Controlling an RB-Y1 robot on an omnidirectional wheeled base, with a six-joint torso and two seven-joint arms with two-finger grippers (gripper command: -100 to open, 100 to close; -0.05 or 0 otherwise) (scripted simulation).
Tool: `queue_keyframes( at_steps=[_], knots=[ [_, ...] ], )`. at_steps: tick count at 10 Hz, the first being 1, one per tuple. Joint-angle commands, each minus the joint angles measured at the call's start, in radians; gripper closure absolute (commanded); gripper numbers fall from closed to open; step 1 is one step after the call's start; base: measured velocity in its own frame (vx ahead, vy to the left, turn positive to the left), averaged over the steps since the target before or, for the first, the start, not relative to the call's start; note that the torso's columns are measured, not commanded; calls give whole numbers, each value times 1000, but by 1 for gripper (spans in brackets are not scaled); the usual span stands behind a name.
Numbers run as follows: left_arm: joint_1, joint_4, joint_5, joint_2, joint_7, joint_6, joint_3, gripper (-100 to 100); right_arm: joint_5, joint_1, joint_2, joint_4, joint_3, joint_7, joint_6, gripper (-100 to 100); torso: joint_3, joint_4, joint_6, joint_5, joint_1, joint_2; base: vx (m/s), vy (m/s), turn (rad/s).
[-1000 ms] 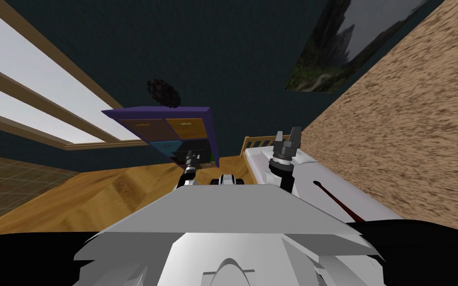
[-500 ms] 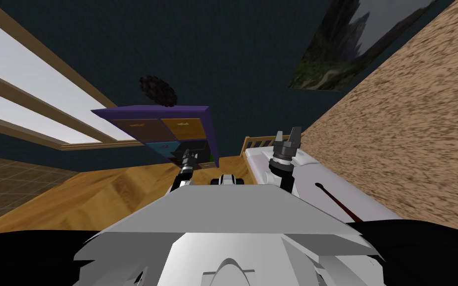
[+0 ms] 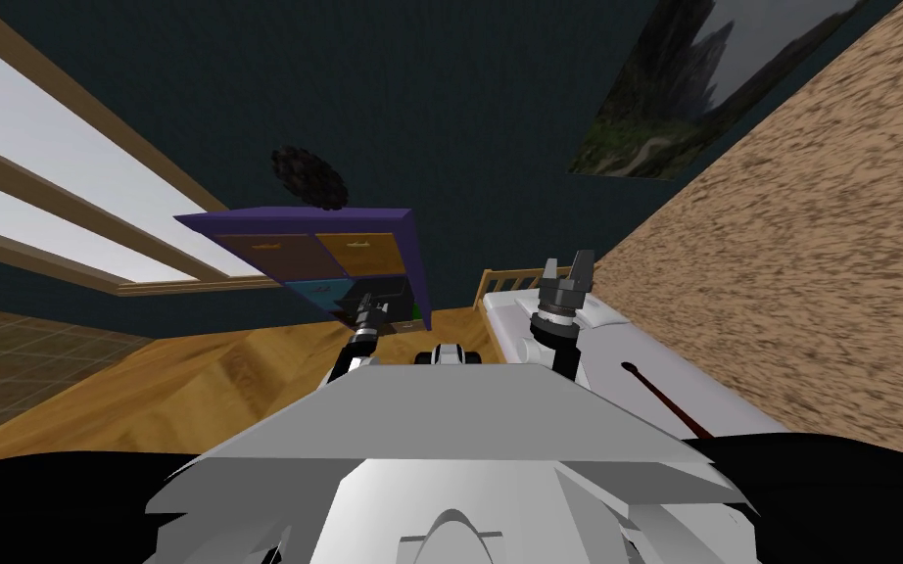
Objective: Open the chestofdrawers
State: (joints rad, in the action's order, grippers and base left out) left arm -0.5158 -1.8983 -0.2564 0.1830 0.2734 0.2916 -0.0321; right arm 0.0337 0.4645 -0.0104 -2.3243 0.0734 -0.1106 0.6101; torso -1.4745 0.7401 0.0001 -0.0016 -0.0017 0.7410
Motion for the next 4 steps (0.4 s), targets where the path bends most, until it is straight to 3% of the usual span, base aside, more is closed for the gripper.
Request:
queue_keyframes(
  at_steps=[1, 4],
  knots=[
    [-1, 1, 0, 0, 0, -1, 0, 0, 0, 0, 0, 0, 0, 0, 0, 0, -1, -1, 0, 0, 0, -1, 0, 0, 0],
    [-2, 3, 0, 0, 0, -2, 0, 0, 0, 0, 0, 0, 0, 0, 0, 0, -1, -2, 0, 1, 1, -2, 0, 0, 0]
  ],
)
